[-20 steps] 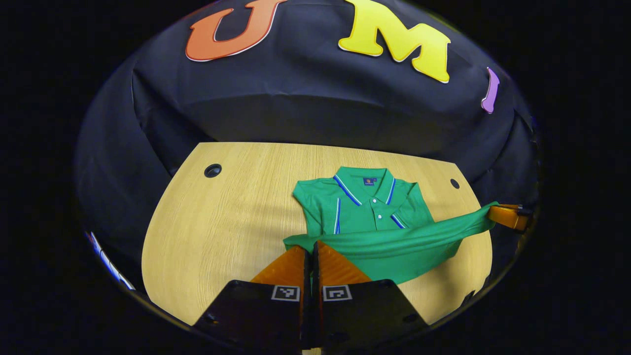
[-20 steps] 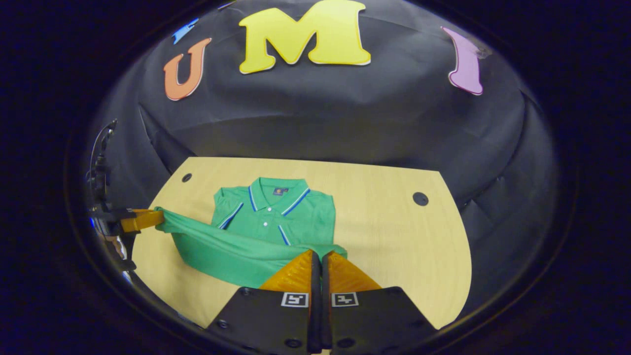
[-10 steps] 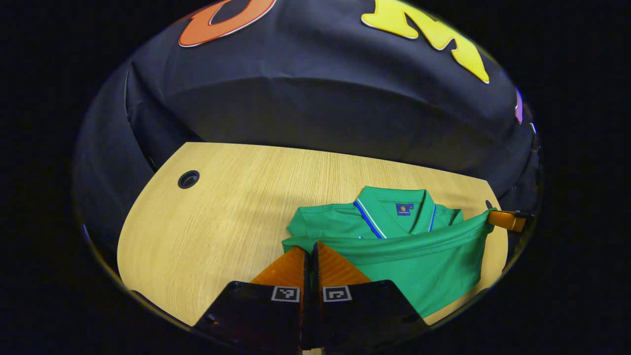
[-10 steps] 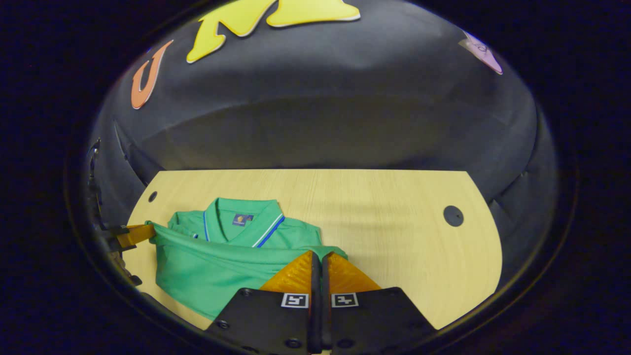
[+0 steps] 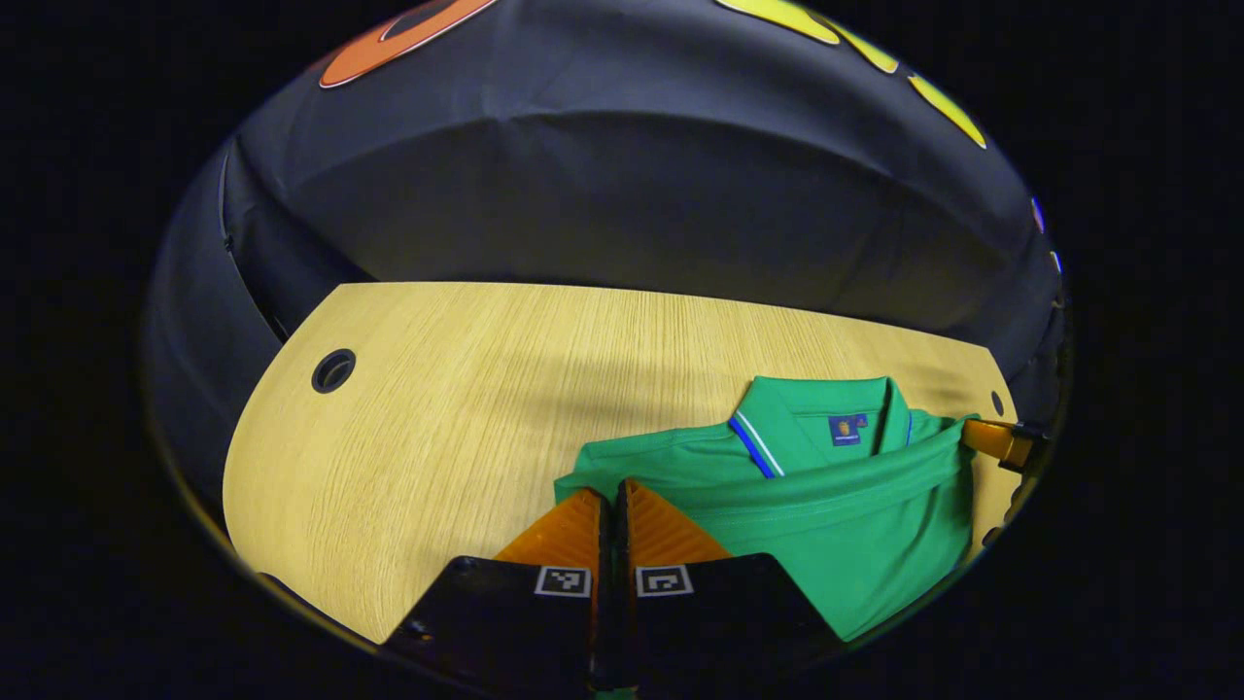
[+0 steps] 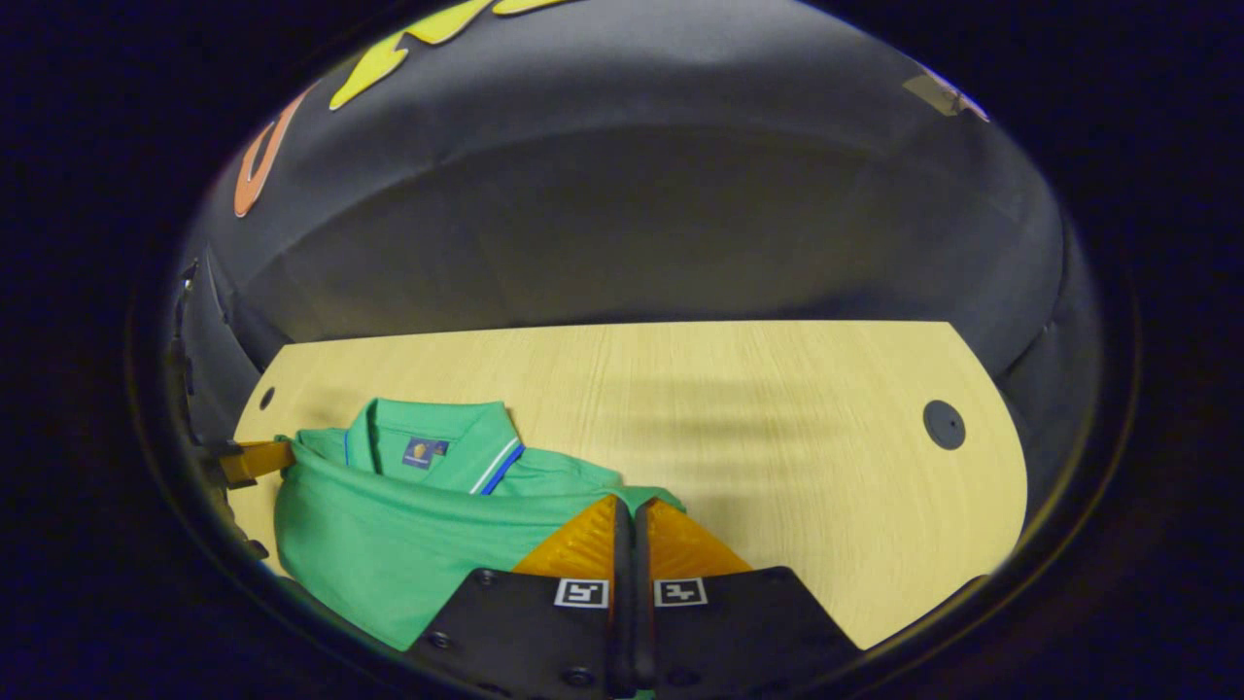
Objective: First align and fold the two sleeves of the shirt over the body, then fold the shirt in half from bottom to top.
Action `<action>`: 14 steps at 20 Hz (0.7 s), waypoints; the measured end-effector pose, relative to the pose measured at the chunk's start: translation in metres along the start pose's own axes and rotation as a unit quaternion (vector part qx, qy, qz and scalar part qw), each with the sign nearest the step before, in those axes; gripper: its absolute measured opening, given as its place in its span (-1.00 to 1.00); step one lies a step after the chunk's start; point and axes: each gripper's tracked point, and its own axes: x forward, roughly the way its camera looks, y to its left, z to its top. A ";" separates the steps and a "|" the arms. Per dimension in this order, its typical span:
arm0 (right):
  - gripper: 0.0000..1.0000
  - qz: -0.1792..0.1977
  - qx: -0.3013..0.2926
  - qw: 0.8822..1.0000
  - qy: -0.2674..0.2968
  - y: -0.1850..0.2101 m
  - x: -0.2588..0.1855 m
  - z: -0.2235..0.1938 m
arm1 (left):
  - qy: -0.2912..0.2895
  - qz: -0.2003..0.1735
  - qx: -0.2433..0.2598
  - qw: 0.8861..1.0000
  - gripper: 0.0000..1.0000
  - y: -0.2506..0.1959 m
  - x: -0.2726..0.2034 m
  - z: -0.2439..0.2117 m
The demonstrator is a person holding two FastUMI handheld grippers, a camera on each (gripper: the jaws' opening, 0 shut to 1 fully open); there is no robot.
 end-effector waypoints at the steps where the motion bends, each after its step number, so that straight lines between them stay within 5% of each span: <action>1: -0.95 -0.003 0.005 1.000 0.005 0.000 0.003 -0.002 | -0.002 -0.001 0.004 1.000 -0.94 -0.002 0.003 0.001; 3: -0.84 -0.011 0.027 1.000 0.001 -0.002 -0.005 0.004 | -0.012 -0.010 -0.002 1.000 -0.84 -0.006 0.003 0.006; 5: -0.35 -0.003 0.042 0.999 -0.013 0.002 -0.014 0.013 | -0.012 -0.023 -0.010 1.000 -0.71 -0.009 -0.004 0.006; 9: 0.59 -0.024 0.017 0.999 -0.034 -0.003 -0.049 0.029 | -0.026 0.000 -0.015 1.000 1.00 -0.001 -0.025 0.017; 12: 0.60 -0.029 -0.016 0.996 -0.088 0.005 -0.097 0.057 | -0.069 -0.002 -0.035 0.997 1.00 -0.001 -0.061 0.043; 14: 0.89 -0.032 -0.033 0.991 -0.125 0.014 -0.140 0.075 | -0.099 0.003 -0.029 0.995 1.00 0.004 -0.095 0.059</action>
